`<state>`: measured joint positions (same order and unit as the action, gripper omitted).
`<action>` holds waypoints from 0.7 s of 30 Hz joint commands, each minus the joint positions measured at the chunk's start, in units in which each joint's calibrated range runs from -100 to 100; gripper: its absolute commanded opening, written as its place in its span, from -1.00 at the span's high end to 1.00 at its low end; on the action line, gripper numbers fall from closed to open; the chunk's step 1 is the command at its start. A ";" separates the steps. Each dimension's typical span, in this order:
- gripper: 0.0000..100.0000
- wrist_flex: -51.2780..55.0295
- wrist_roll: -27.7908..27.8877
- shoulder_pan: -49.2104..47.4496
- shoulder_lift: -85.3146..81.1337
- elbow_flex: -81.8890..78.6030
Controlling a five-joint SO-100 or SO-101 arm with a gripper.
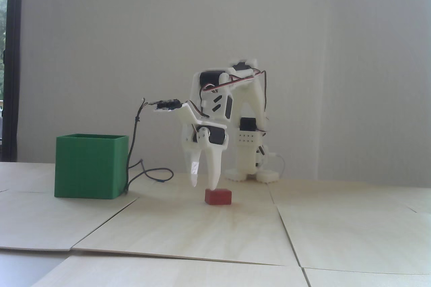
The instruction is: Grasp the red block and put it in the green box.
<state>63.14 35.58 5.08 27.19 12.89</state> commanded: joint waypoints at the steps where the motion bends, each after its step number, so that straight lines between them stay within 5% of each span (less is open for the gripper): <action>1: 0.58 -1.09 -0.65 0.19 -7.17 0.51; 13: 0.58 -1.51 -8.46 0.75 -7.17 1.13; 21: 0.58 -1.51 -8.51 0.83 -7.17 1.13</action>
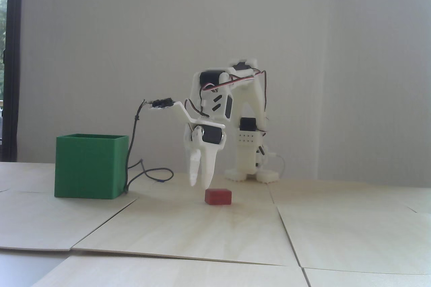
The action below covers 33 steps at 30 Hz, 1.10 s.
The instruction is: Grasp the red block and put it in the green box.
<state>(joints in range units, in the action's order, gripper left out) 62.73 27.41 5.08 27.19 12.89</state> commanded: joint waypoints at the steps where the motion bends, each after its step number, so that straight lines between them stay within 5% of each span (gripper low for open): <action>1: 0.58 -1.09 -0.34 0.83 -7.09 1.13; 33: 0.58 -7.00 1.48 1.39 -15.70 -11.56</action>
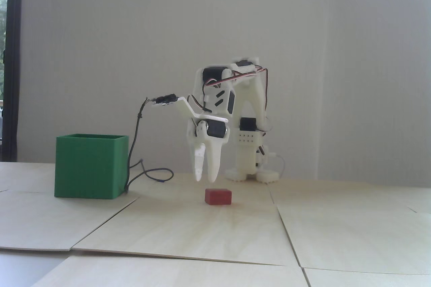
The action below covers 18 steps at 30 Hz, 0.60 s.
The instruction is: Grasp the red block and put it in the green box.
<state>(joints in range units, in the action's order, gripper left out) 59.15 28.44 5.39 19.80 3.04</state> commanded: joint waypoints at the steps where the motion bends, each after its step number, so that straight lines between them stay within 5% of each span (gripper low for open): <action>1: 0.58 -4.01 0.46 1.09 -8.71 -2.69; 18: 0.58 -4.35 0.51 1.01 -13.84 -7.39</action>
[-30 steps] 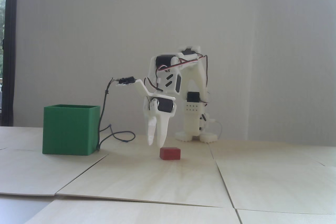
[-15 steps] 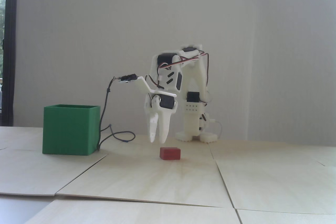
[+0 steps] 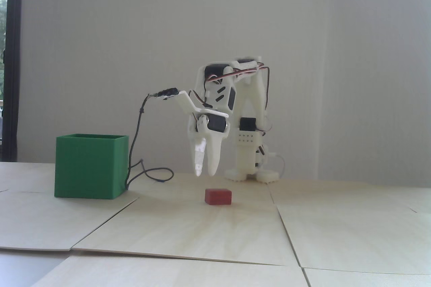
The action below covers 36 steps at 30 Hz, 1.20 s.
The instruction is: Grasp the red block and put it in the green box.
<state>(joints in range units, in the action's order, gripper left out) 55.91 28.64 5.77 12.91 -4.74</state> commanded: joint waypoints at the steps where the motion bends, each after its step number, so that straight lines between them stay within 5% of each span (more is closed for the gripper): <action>1: 0.58 -0.93 0.35 0.62 -6.95 0.40; 14: 0.58 -0.76 0.20 1.67 -6.24 0.40; 26: 0.58 3.03 20.71 1.19 -6.79 -2.97; 36: 0.58 3.03 22.22 1.11 -6.79 -2.97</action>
<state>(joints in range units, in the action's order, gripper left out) 58.32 49.96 6.76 12.91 -8.33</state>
